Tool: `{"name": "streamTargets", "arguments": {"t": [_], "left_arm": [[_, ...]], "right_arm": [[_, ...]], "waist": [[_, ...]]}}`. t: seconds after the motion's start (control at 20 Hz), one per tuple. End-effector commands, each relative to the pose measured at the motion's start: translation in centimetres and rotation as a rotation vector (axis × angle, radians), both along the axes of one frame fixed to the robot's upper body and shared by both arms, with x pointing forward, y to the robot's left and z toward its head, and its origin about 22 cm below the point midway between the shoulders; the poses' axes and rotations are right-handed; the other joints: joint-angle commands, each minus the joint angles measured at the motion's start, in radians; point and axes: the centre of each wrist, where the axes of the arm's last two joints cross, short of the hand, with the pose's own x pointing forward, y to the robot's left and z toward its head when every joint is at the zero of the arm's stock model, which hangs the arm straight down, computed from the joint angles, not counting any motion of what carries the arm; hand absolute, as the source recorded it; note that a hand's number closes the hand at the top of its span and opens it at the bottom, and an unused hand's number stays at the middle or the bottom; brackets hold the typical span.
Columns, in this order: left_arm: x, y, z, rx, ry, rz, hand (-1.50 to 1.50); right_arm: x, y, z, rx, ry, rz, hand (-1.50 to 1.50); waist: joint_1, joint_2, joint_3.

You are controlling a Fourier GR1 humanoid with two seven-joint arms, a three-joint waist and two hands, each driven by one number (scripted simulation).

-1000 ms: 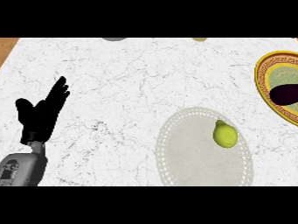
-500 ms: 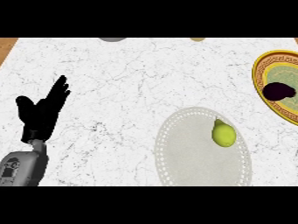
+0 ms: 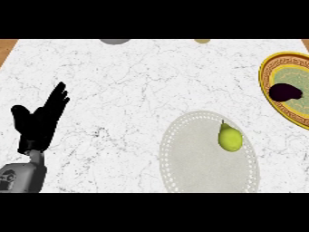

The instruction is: Pick the eggplant from the placemat and place it in the plate

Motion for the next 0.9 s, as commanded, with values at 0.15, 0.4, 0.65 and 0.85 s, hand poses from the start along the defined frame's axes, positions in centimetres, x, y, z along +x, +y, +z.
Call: {"name": "streamTargets", "arguments": {"t": [0.15,0.4,0.65,0.85], "left_arm": [[1.0,0.3,-0.4,-0.015,-0.001,-0.005,0.00],[1.1,-0.7,0.1,0.006,0.005,0.005,0.00],[1.0,-1.6,0.3,-0.009,-0.006,-0.014,0.00],[1.4,-0.7,-0.4,-0.014,-0.004,-0.010,0.00]], "right_arm": [[-1.9,-1.9,-0.3,0.156,0.059,0.120,-1.50],[-4.4,-4.2,0.3,0.146,0.002,0.099,-1.50],[-5.8,-5.0,-0.5,0.129,0.011,0.061,-1.50],[-6.2,-6.0,1.8,0.109,0.006,0.048,-1.50]], "waist": [[0.003,0.008,0.002],[0.005,0.009,0.003],[0.016,0.012,0.005],[0.014,0.016,0.005]]}}
